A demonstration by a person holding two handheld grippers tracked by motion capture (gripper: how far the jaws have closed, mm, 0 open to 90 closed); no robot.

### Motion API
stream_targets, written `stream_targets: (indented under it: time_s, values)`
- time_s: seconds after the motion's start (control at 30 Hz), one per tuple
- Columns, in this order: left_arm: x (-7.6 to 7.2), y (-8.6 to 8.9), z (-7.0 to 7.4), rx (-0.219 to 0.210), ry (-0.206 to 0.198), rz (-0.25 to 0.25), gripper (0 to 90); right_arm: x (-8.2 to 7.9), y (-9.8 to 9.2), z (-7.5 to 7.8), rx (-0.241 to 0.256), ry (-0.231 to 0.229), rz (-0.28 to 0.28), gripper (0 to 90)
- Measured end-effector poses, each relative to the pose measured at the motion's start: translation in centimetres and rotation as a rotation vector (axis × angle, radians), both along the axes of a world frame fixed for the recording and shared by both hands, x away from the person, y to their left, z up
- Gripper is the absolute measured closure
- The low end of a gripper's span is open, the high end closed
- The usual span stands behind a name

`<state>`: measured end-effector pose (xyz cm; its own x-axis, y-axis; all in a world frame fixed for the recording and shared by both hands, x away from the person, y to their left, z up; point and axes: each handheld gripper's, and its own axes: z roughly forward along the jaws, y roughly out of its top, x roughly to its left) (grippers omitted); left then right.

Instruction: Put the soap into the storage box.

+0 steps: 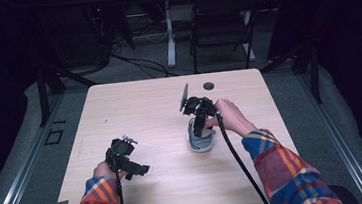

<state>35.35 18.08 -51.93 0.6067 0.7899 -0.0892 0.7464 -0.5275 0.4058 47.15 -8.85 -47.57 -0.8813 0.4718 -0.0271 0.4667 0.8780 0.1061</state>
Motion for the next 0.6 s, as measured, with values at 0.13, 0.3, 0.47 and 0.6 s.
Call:
stream_targets:
  time_s: [0.13, 0.3, 0.47, 0.6]
  values:
    - [0.0, 0.0, 0.0, -0.002, 0.002, 0.005, 0.0, 0.1, 0.1, -0.5, -0.009, 0.002, 0.012, 22.7]
    - [0.0, 0.0, 0.0, -0.001, 0.0, 0.003, 0.0, 0.2, 0.2, -1.0, -0.021, 0.0, 0.021, 22.7]
    - [0.0, 0.0, 0.0, 0.0, 0.0, -0.001, 0.0, 0.2, 0.3, -1.4, -0.027, -0.007, 0.025, 22.7]
    - [0.0, 0.0, 0.0, 0.001, 0.0, -0.001, 0.0, 0.2, 0.4, -1.6, -0.032, -0.002, 0.028, 22.6]
